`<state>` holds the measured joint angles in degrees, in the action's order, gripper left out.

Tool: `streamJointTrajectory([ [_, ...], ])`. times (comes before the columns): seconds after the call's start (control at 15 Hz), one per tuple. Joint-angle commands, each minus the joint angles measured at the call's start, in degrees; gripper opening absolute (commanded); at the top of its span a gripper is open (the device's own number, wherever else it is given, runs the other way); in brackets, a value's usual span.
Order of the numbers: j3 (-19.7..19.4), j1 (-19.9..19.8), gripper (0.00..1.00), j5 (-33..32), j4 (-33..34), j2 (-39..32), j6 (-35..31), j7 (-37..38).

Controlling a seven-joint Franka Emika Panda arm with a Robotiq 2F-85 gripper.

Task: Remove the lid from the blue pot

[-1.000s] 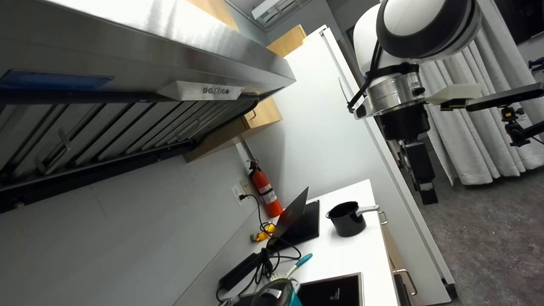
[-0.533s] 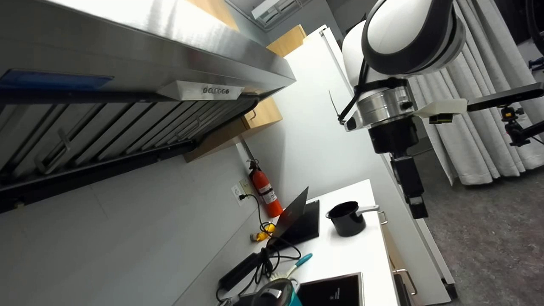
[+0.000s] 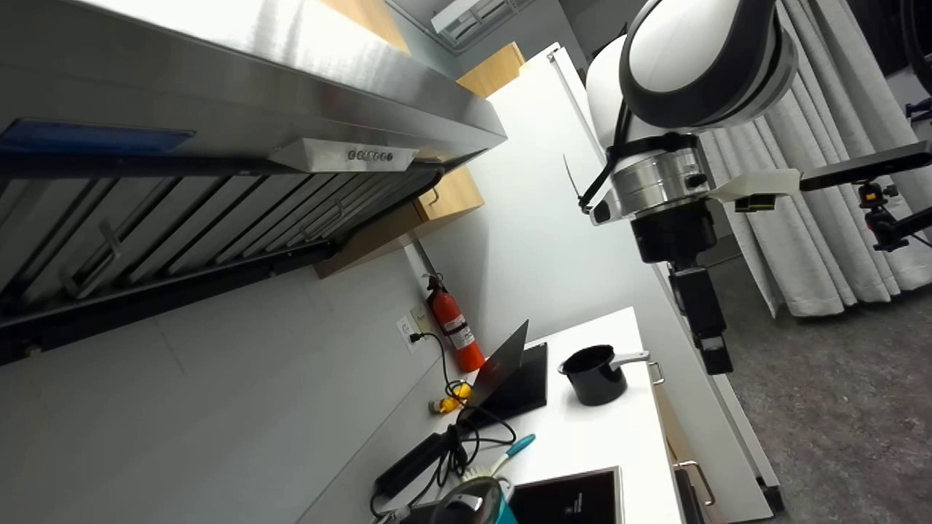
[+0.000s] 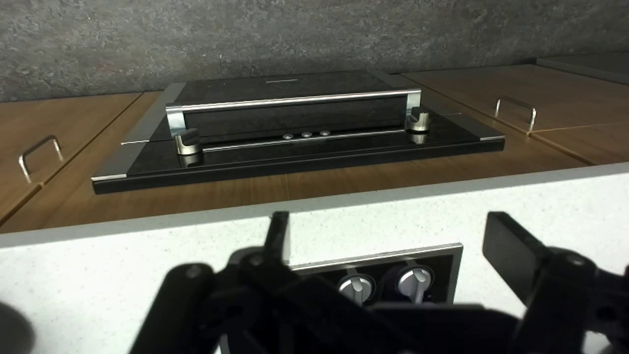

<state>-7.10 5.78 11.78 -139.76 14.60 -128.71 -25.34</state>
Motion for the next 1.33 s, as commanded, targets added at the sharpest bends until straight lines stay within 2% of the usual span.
streamJointTrajectory([
  [0.0,0.9,-0.9,1.0,0.3,0.1,0.0,0.2,-0.2],
  [1.0,0.5,-0.6,1.0,1.5,0.4,-0.5,0.5,-1.5],
  [1.27,0.8,-0.1,1.0,1.3,1.2,-3.3,-5.1,-4.6],
])
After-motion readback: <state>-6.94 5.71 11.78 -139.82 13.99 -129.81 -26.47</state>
